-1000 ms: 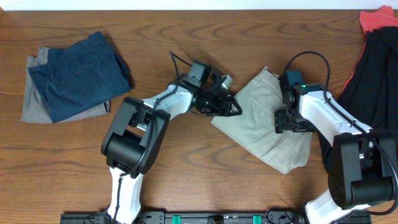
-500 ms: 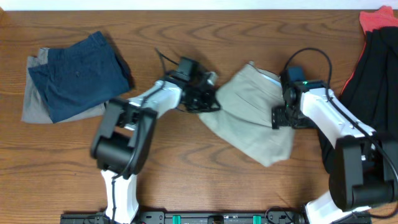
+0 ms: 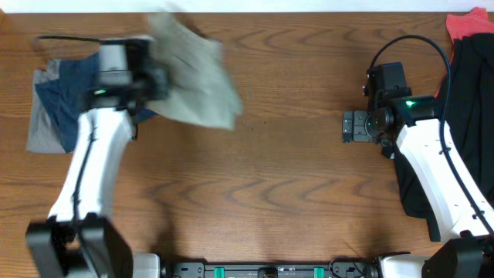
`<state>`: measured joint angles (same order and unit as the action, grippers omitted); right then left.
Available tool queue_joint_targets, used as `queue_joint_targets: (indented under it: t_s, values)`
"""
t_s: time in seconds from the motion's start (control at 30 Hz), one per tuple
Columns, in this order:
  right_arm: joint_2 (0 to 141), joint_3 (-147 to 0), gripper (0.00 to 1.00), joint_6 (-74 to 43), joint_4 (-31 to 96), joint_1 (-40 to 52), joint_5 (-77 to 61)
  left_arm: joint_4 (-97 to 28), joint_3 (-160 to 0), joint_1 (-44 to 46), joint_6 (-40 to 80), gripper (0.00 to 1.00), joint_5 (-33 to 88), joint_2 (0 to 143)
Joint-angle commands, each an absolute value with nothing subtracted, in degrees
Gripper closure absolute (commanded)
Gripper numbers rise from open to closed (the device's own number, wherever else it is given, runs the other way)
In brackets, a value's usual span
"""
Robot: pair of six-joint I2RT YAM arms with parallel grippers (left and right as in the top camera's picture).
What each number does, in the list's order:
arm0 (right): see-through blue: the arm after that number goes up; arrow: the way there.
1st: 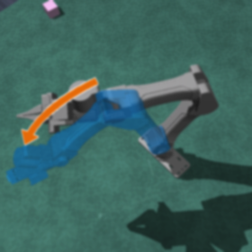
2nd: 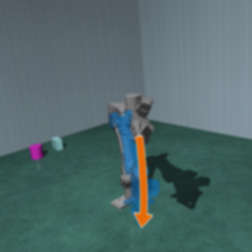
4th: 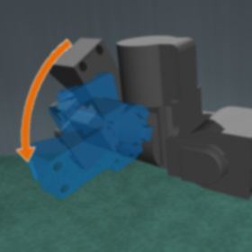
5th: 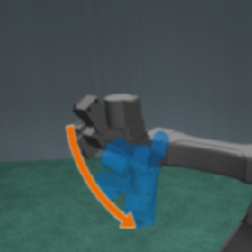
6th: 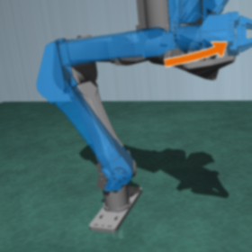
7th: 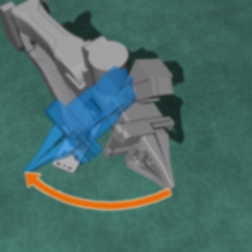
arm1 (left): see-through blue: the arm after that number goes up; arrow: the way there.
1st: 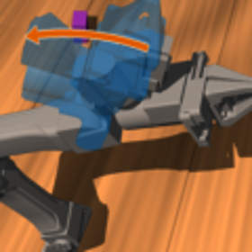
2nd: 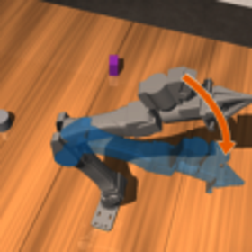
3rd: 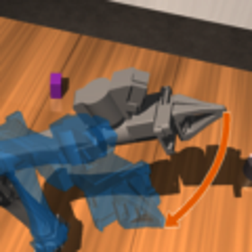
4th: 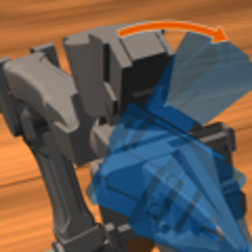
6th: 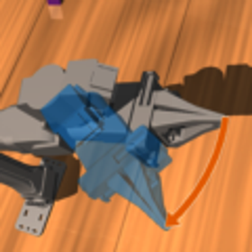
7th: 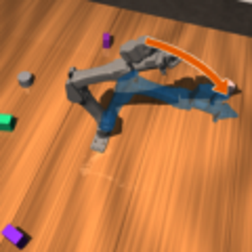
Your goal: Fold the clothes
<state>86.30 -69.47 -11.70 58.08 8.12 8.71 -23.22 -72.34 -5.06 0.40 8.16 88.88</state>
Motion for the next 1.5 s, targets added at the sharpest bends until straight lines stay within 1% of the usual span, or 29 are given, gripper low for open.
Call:
queue_joint_targets:
  t_s: [0.0,0.2,0.37,0.47,1.03,1.07,1.13,1.17,1.3,1.4,1.47]
  values:
    - [85.9,-69.9,0.03,-11.5,58.8,7.1,8.5,-19.8,-72.2,-10.7,-3.0,0.94,3.4,86.8]
    - [85.9,-69.9,0.04,-11.5,59.8,7.1,8.5,-18.0,-72.2,-21.9,-2.9,0.93,3.4,87.8]
    - [85.9,-69.9,0.04,-11.5,60.7,7.1,8.5,-17.8,-72.2,-28.9,-1.2,0.94,5.4,89.6]
    - [85.9,-69.9,0.04,-11.5,60.7,7.1,8.5,-17.6,-72.2,-31.0,-1.2,0.94,8.2,91.0]
    - [85.9,-69.9,0.05,-11.5,61.8,7.1,8.5,-16.2,-72.2,-39.0,0.0,0.94,7.9,97.8]
    - [85.9,-69.9,0.05,-11.5,61.8,7.1,8.5,-16.2,-72.2,-39.2,0.2,0.92,8.1,98.0]
    - [85.9,-69.9,0.05,-11.5,61.8,7.1,8.6,-16.2,-72.2,-39.2,0.3,0.83,8.1,98.6]
    - [85.9,-69.9,0.05,-11.5,61.8,7.1,8.6,-16.2,-72.2,-39.2,0.3,0.73,8.1,98.8]
    - [85.9,-69.9,0.05,-11.5,61.8,7.1,8.6,-15.7,-72.2,-39.3,0.2,0.54,7.9,98.8]
    - [85.9,-69.9,0.04,-11.5,61.7,7.1,8.6,-15.5,-72.2,-39.6,0.3,0.49,7.4,98.8]
    - [85.9,-69.9,0.04,-11.5,61.8,7.1,8.6,-15.5,-72.2,-39.5,0.3,0.43,7.1,98.8]
